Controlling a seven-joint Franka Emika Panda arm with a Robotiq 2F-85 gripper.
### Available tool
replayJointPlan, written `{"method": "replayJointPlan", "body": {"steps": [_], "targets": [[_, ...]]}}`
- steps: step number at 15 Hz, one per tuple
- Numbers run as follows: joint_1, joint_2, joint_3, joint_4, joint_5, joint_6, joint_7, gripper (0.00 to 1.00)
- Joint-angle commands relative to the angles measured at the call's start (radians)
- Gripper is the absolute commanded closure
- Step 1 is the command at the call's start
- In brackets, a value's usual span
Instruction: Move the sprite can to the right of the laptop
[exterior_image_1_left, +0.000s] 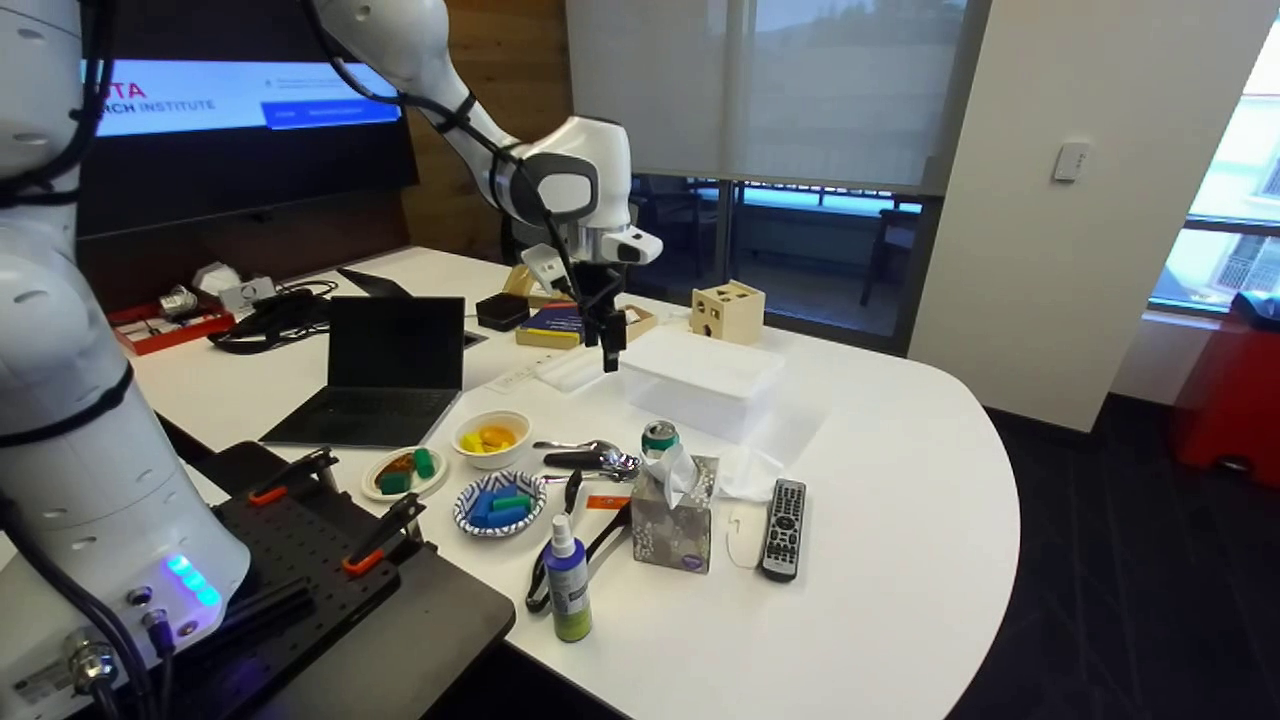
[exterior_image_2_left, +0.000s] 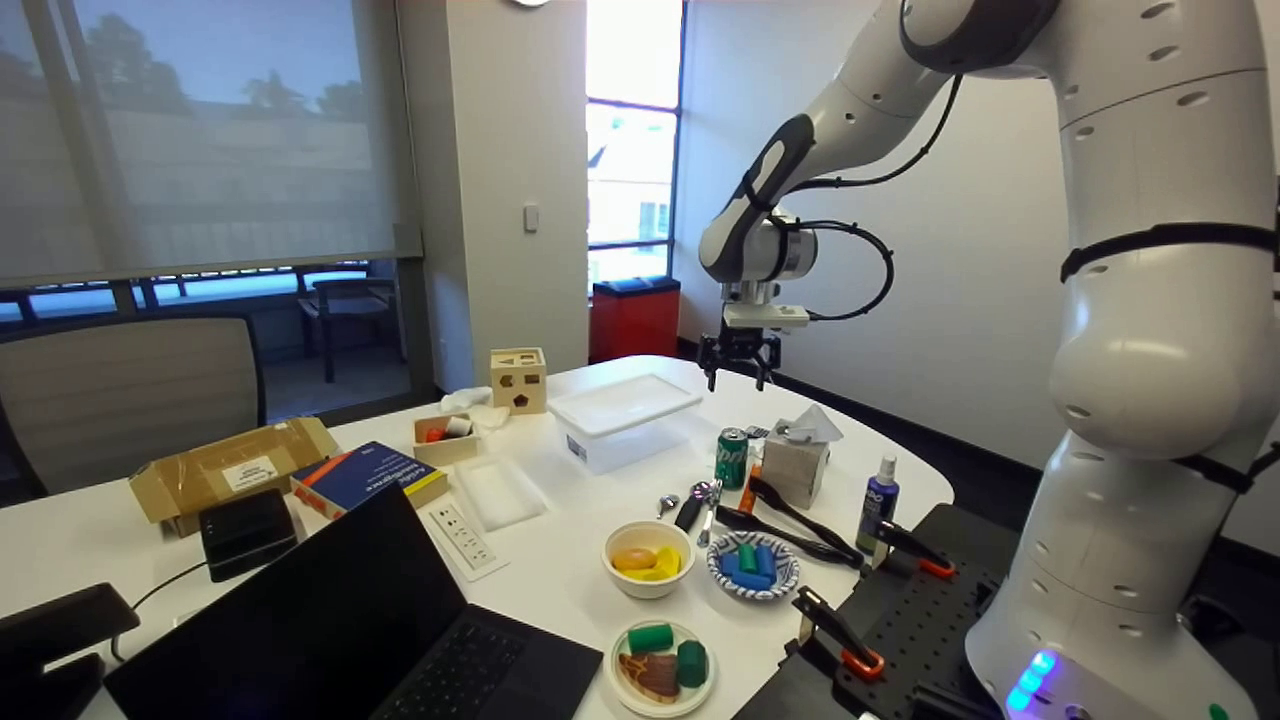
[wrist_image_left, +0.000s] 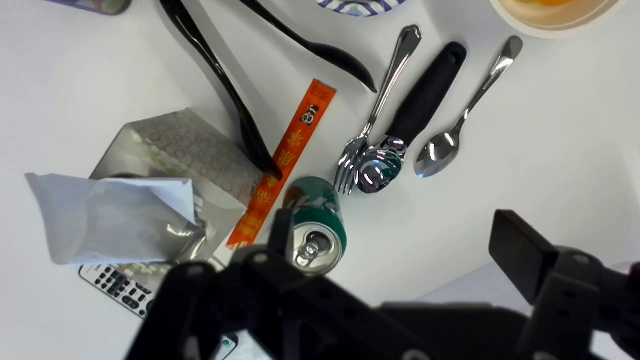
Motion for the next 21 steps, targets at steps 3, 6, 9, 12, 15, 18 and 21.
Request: {"method": "replayJointPlan", "body": {"steps": [3,6,9,12,15,18,21], "targets": [[-0.069,0.101,0.023,0.080,0.116,0.011,-0.034,0.00],[-0.106,0.142,0.023,0.114,0.158,0.001,-0.052,0.00],[-0.133,0.196,0.016,0.157,0.162,-0.011,-0.044,0.00],[-0.157,0.249,0.021,0.198,0.166,-0.011,-0.042,0.00],[-0.183,0.296,0.037,0.237,0.189,-0.013,-0.048,0.00],[-0.196,0.332,0.051,0.269,0.210,-0.014,-0.050,0.00],[-0.203,0.363,0.063,0.293,0.221,-0.012,-0.049,0.00]]}}
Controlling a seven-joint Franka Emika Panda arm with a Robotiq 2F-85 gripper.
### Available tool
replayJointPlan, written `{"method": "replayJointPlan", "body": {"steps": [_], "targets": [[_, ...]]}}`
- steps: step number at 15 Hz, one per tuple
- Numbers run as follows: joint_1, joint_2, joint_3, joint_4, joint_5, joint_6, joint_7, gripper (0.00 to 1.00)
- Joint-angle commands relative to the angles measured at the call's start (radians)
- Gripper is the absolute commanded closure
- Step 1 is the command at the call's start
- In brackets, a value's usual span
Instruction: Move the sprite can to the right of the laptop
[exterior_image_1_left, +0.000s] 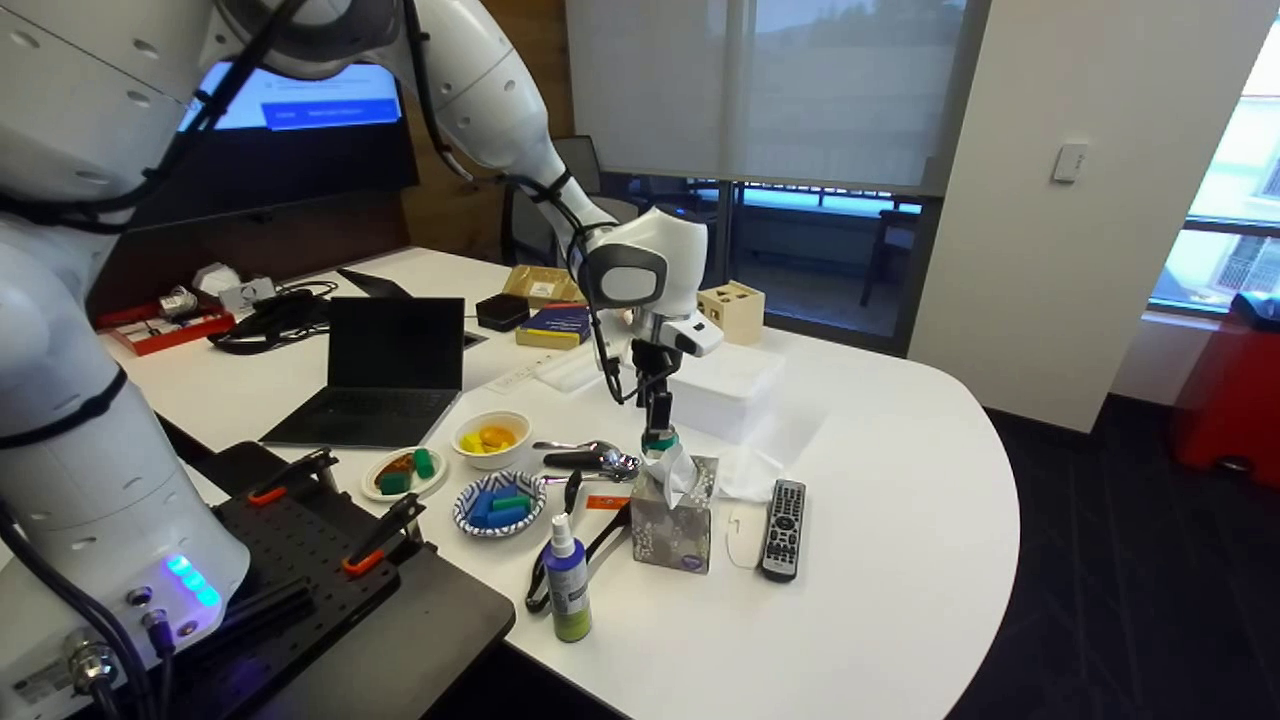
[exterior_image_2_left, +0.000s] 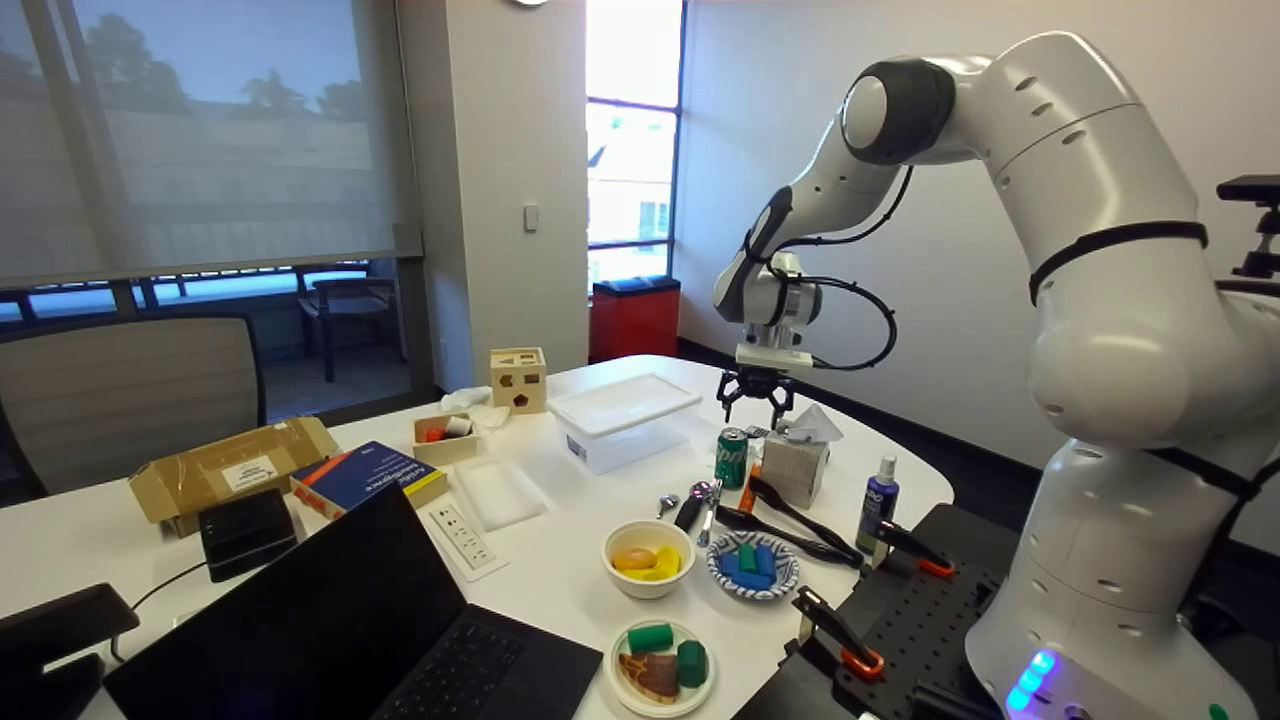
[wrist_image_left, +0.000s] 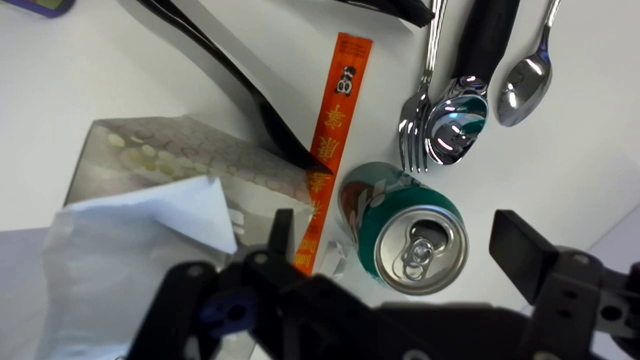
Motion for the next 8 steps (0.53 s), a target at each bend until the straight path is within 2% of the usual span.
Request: {"method": "replayJointPlan", "body": {"steps": [1,8], "targets": [[-0.023,0.036,0.026,0.044,0.037,-0.008,-0.019,0.00],[-0.047,0.070,0.060,0.085,0.072,-0.029,-0.041,0.00]]}}
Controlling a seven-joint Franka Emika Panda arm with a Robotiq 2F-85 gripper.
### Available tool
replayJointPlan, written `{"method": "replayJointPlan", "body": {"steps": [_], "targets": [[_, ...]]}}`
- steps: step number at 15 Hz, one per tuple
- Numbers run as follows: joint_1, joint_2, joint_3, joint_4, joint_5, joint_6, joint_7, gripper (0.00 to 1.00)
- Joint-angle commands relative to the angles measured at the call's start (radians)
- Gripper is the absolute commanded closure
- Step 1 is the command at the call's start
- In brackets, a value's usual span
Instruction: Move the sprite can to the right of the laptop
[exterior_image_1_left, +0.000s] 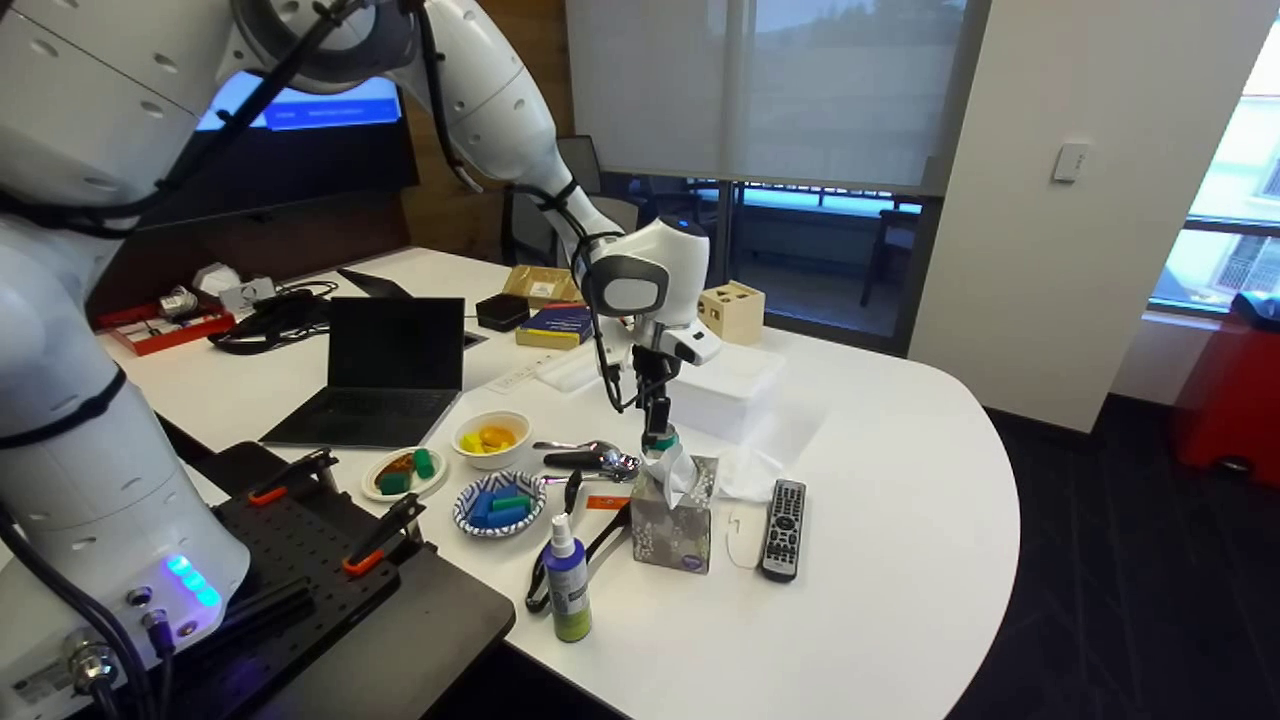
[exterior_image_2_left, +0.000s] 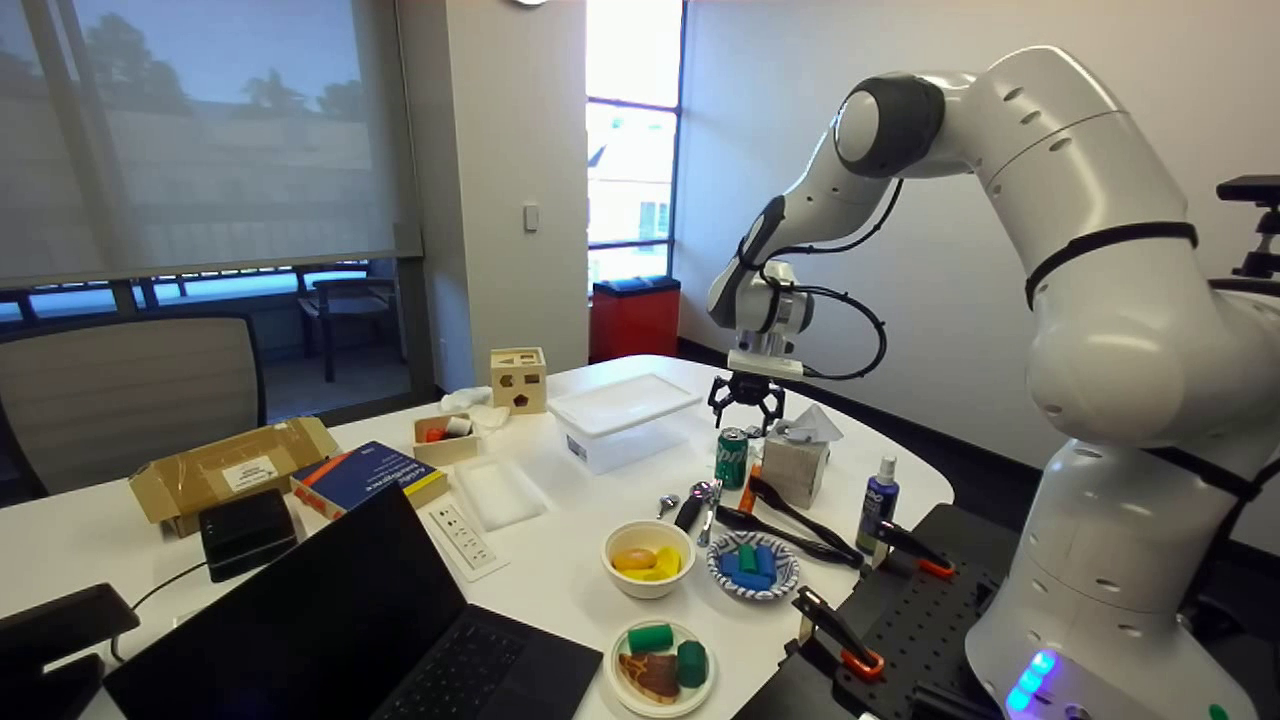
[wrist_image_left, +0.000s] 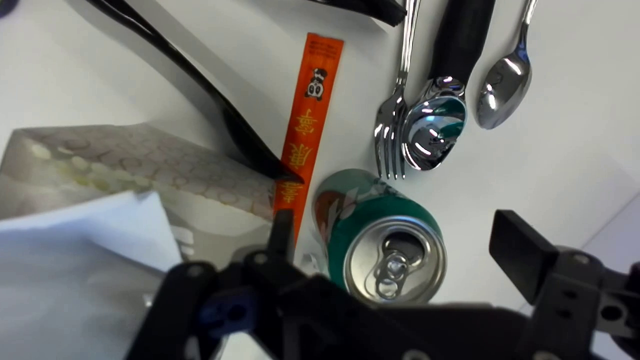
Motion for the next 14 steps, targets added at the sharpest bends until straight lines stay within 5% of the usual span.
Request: {"method": "replayJointPlan", "body": {"steps": [1,14], "targets": [[-0.034,0.023,0.029,0.041,0.039,-0.029,-0.039,0.00],[-0.067,0.111,0.038,0.183,0.042,-0.139,-0.034,0.00]]}}
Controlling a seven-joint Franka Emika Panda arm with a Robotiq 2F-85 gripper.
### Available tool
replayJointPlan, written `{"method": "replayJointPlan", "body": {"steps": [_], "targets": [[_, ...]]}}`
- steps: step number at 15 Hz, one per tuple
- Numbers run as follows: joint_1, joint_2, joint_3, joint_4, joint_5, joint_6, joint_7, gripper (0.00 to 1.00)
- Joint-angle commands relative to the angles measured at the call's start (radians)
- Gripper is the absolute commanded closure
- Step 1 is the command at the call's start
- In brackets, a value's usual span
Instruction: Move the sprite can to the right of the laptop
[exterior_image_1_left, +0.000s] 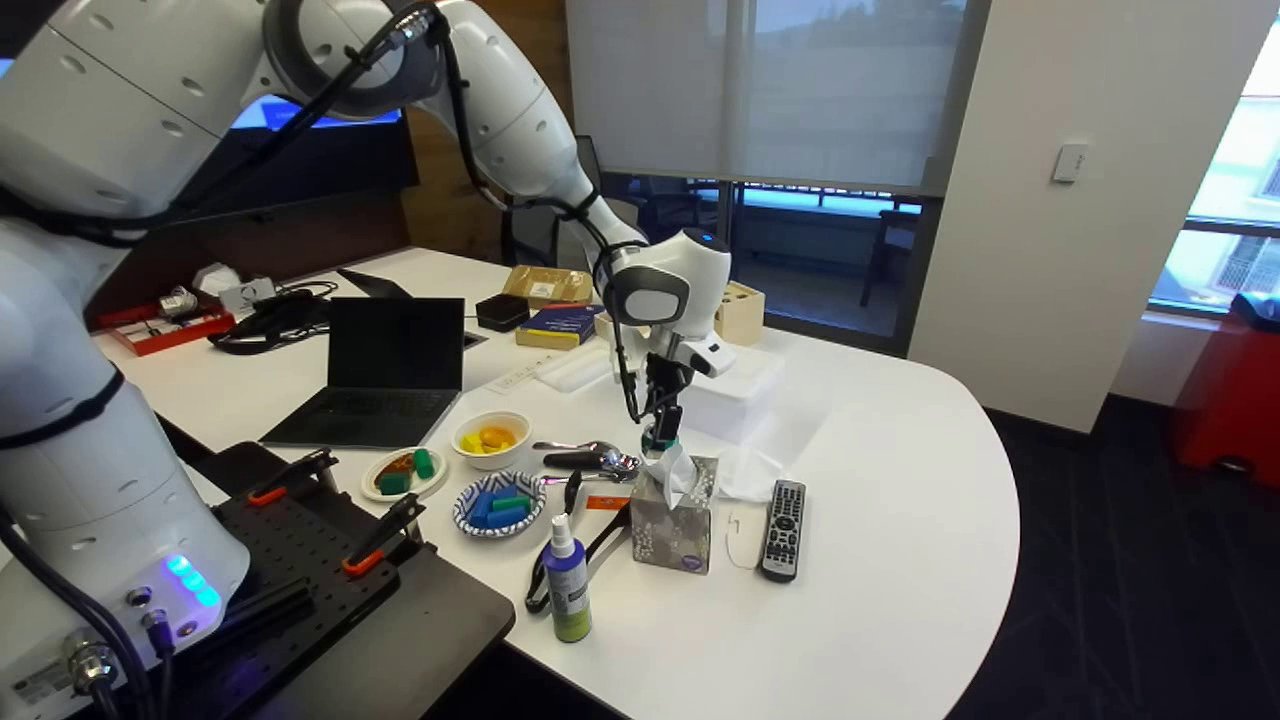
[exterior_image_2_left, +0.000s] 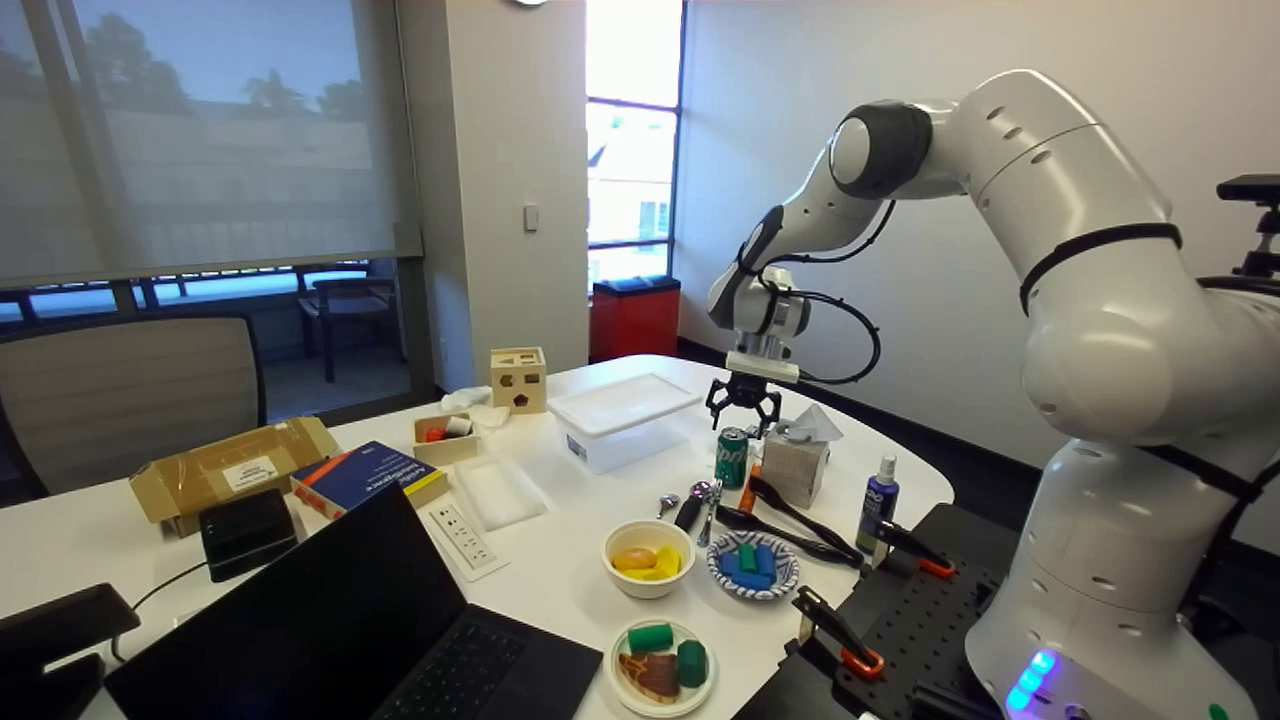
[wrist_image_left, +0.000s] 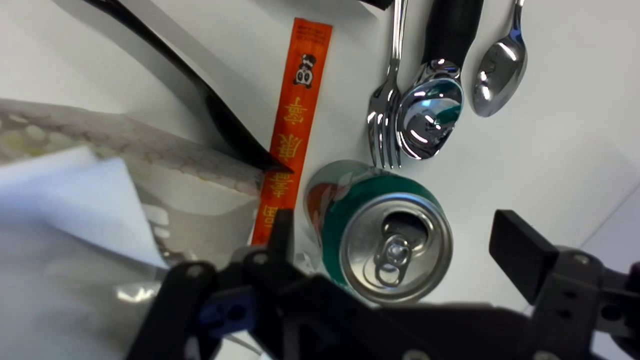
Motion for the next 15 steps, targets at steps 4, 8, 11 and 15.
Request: {"method": "replayJointPlan", "body": {"steps": [4,8,11,15], "targets": [[-0.024,0.044,0.015,0.090,0.029,-0.093,-0.024,0.00],[-0.033,0.062,0.018,0.120,0.033,-0.128,-0.024,0.00],[-0.043,0.076,0.024,0.143,0.048,-0.170,-0.032,0.00],[-0.047,0.092,0.019,0.165,0.063,-0.212,-0.037,0.00]]}}
